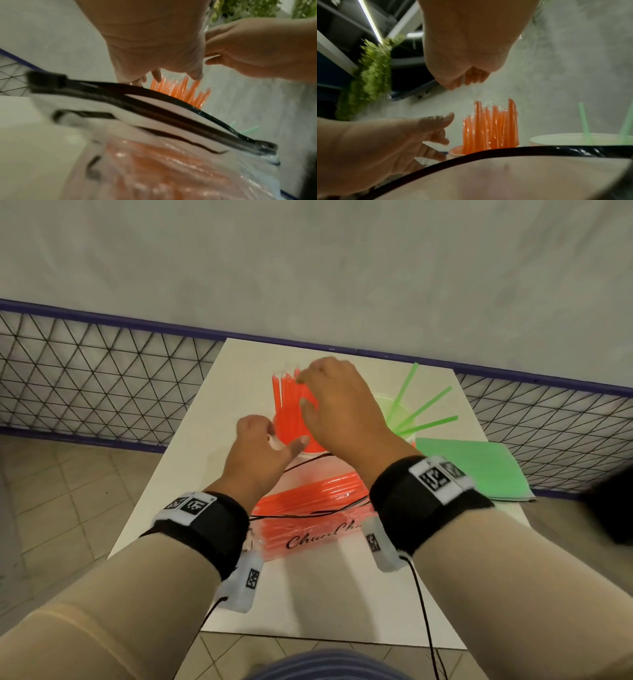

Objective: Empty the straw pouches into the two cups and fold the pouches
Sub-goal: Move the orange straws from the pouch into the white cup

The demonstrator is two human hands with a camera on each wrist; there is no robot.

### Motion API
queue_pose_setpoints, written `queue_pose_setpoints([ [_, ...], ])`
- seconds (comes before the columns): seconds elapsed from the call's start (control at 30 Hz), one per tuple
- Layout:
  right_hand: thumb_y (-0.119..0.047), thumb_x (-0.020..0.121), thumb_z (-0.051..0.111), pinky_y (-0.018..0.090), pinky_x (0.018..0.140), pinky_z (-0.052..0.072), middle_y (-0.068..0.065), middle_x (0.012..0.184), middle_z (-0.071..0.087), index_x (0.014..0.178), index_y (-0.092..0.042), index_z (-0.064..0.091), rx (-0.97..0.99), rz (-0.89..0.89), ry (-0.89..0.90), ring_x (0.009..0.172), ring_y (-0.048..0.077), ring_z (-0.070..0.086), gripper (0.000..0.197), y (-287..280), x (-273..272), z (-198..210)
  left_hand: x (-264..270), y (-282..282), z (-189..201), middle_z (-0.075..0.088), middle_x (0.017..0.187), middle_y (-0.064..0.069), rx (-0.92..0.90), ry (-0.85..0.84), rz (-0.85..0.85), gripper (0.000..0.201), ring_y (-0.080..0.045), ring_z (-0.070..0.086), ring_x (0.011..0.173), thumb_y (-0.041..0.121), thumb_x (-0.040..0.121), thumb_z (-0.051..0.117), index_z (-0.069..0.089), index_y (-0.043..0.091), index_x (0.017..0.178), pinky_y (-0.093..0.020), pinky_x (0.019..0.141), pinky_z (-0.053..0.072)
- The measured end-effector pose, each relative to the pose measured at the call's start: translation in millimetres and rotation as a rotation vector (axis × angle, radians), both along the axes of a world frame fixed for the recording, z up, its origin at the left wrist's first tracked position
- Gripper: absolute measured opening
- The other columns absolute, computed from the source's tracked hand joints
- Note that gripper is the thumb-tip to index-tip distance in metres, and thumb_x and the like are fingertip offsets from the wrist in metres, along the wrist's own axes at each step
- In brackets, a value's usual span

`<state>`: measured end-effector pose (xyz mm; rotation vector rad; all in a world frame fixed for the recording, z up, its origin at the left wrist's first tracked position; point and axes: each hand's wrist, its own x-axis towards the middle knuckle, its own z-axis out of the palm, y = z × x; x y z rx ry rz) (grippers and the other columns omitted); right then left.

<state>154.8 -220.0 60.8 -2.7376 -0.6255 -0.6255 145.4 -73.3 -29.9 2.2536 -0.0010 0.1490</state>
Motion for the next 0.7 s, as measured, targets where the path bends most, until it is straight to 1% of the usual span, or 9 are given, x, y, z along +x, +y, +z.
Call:
queue_pose_setpoints([
  [0.03, -0.018, 0.089, 0.051, 0.039, 0.084, 0.048, 0.004, 0.102, 0.063, 0.101, -0.016, 0.069, 0.020, 0.067, 0.042, 0.095, 0.022, 0.057, 0.021, -0.1, -12.8, 1.1, -2.2, 7.4, 1.8, 0.049, 0.114, -0.004, 0.005, 0.052, 0.001, 0.054, -0.020, 0.055, 0.095, 0.063, 0.076, 0.066, 0.050, 0.015, 0.096, -0.032, 0.074, 0.042],
  [0.1, -0.018, 0.091, 0.049, 0.037, 0.068, 0.049, 0.001, 0.084, 0.063, 0.087, -0.016, 0.068, -0.084, 0.198, 0.324, 0.076, 0.021, 0.058, 0.020, -1.8, -32.8, -11.3, -3.2, 25.2, -0.5, 0.055, 0.099, -0.004, 0.107, 0.319, -0.113, 0.057, -0.020, 0.053, 0.080, 0.066, 0.074, 0.067, 0.050, 0.015, 0.095, -0.034, 0.067, 0.041],
  [0.2, -0.023, 0.090, 0.054, 0.033, 0.065, 0.045, 0.000, 0.086, 0.064, 0.095, -0.016, 0.068, -0.368, 0.243, 0.590, 0.082, 0.023, 0.061, 0.017, -5.2, -45.8, -47.2, -8.3, 38.4, -5.6, 0.060, 0.099, -0.004, 0.428, 0.726, -0.342, 0.047, -0.021, 0.060, 0.087, 0.052, 0.081, 0.069, 0.052, 0.017, 0.106, -0.035, 0.073, 0.050],
  [0.27, -0.031, 0.088, 0.063, 0.030, 0.075, 0.042, 0.002, 0.106, 0.062, 0.121, -0.019, 0.061, -0.425, 0.211, 0.712, 0.100, 0.024, 0.058, 0.035, -7.5, -48.4, -68.8, -9.1, 33.1, -8.5, 0.063, 0.103, -0.005, 0.605, 0.697, -0.408, 0.024, -0.022, 0.061, 0.090, 0.034, 0.090, 0.060, 0.057, 0.017, 0.108, -0.031, 0.076, 0.050],
  [0.33, -0.035, 0.086, 0.066, 0.035, 0.087, 0.045, 0.006, 0.119, 0.058, 0.133, -0.018, 0.052, -0.444, 0.188, 0.796, 0.109, 0.027, 0.054, 0.052, -7.2, -49.7, -84.6, -6.2, 23.8, -12.3, 0.064, 0.106, -0.008, 0.660, 0.577, -0.406, 0.019, -0.022, 0.057, 0.090, 0.023, 0.097, 0.051, 0.061, 0.013, 0.109, -0.028, 0.077, 0.044],
  [0.4, -0.032, 0.088, 0.063, 0.037, 0.082, 0.045, 0.009, 0.114, 0.056, 0.128, -0.016, 0.054, -0.424, 0.160, 0.797, 0.104, 0.029, 0.055, 0.044, -5.1, -49.2, -94.2, -2.4, 15.8, -15.8, 0.064, 0.102, -0.010, 0.646, 0.454, -0.398, 0.019, -0.025, 0.058, 0.092, 0.017, 0.099, 0.047, 0.062, 0.009, 0.109, -0.028, 0.077, 0.041],
  [0.53, -0.014, 0.094, 0.048, 0.031, 0.071, 0.035, 0.010, 0.106, 0.056, 0.113, -0.011, 0.060, -0.430, 0.114, 0.777, 0.094, 0.030, 0.058, 0.022, -2.8, -45.0, -99.0, -0.4, 7.6, -19.9, 0.053, 0.080, -0.003, 0.511, 0.330, -0.284, 0.020, -0.024, 0.051, 0.076, 0.001, 0.091, 0.043, 0.059, 0.010, 0.099, -0.030, 0.063, 0.037],
  [0.63, -0.014, 0.090, 0.052, 0.032, 0.076, 0.043, 0.007, 0.106, 0.058, 0.110, -0.013, 0.061, -0.417, 0.084, 0.799, 0.092, 0.027, 0.058, 0.022, -5.6, -42.7, -98.0, -1.0, 8.5, -21.0, 0.053, 0.082, -0.002, 0.331, 0.340, -0.189, 0.022, -0.021, 0.050, 0.069, -0.003, 0.083, 0.046, 0.051, 0.016, 0.092, -0.028, 0.053, 0.037],
  [0.7, -0.014, 0.087, 0.054, 0.035, 0.079, 0.049, 0.005, 0.106, 0.057, 0.112, -0.014, 0.060, -0.412, 0.048, 0.815, 0.094, 0.027, 0.060, 0.026, -8.2, -42.5, -100.4, -1.5, 10.0, -19.8, 0.054, 0.090, -0.002, 0.306, 0.402, -0.223, 0.026, -0.018, 0.049, 0.069, -0.002, 0.081, 0.052, 0.049, 0.018, 0.098, -0.026, 0.053, 0.038],
])
